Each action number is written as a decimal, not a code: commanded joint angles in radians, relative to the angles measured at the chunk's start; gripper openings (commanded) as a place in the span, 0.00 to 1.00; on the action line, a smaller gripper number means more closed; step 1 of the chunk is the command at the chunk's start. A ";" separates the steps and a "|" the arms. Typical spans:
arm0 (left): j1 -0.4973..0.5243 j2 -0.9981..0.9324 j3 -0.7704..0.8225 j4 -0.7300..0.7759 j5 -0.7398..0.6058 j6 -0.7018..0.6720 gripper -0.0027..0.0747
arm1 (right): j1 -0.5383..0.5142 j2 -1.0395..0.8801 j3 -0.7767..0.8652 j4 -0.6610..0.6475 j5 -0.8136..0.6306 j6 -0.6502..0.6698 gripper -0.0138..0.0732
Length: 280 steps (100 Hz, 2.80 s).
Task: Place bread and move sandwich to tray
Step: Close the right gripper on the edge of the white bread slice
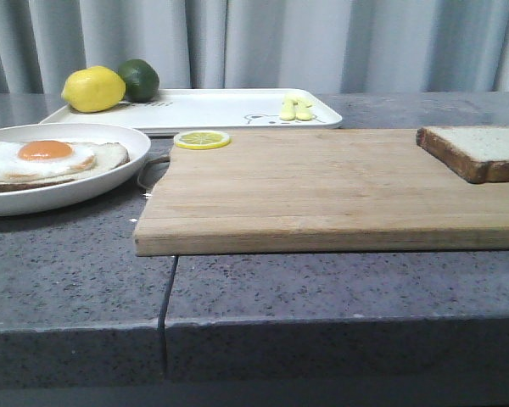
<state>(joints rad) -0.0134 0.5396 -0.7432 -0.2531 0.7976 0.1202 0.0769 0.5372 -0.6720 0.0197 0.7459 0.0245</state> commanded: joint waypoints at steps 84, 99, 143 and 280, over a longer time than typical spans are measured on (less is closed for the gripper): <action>0.004 0.012 -0.034 -0.024 -0.065 -0.009 0.84 | -0.117 0.034 -0.039 0.309 -0.155 -0.273 0.71; 0.004 0.012 -0.034 -0.024 -0.065 -0.009 0.84 | -0.262 0.103 -0.039 0.561 -0.156 -0.488 0.71; 0.004 0.012 -0.034 -0.024 -0.065 -0.009 0.84 | -0.516 0.384 -0.036 1.023 -0.131 -0.818 0.71; 0.004 0.012 -0.034 -0.024 -0.067 -0.009 0.84 | -0.555 0.828 -0.026 1.370 -0.037 -1.069 0.71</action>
<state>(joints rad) -0.0134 0.5396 -0.7432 -0.2569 0.7976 0.1202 -0.4738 1.3669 -0.6720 1.3388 0.6660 -1.0225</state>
